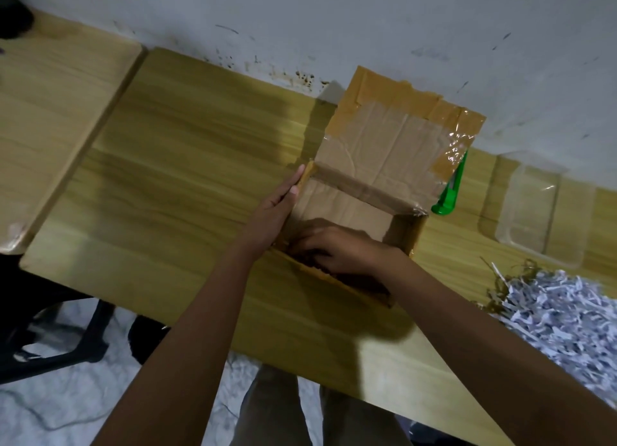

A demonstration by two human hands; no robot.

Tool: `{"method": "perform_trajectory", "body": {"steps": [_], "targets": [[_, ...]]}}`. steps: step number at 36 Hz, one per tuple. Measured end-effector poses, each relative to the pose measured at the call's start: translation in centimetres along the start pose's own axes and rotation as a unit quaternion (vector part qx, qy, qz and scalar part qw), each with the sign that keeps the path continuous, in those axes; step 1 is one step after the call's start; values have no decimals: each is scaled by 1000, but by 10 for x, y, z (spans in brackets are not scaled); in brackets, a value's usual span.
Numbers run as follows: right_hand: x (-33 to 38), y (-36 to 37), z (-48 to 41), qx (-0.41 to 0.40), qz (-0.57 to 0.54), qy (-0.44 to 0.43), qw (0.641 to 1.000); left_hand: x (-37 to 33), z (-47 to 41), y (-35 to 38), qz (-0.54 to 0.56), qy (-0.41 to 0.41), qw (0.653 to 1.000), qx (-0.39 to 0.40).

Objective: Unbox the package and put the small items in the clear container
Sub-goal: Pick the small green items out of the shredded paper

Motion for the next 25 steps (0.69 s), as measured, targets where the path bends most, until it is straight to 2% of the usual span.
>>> {"method": "perform_trajectory", "body": {"steps": [7, 12, 25], "targets": [[-16, -13, 30, -14, -23, 40, 999, 0, -1, 0, 9, 3, 1000, -3], [-21, -10, 41, 23, 27, 82, 996, -3, 1, 1, 2, -2, 1000, -3], [-7, 1, 2, -39, 57, 9, 998, 0, 1, 1, -9, -1, 1000, 7]]}}
Point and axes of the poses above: each hand's wrist, its own z-axis away from the middle knuckle, its own y-axis out of the palm, x = y × z, the point moved 6 cm from there along -z, towards the middle knuckle, and after that the axes turned 13 degrees about x, right-handed, at the moved point
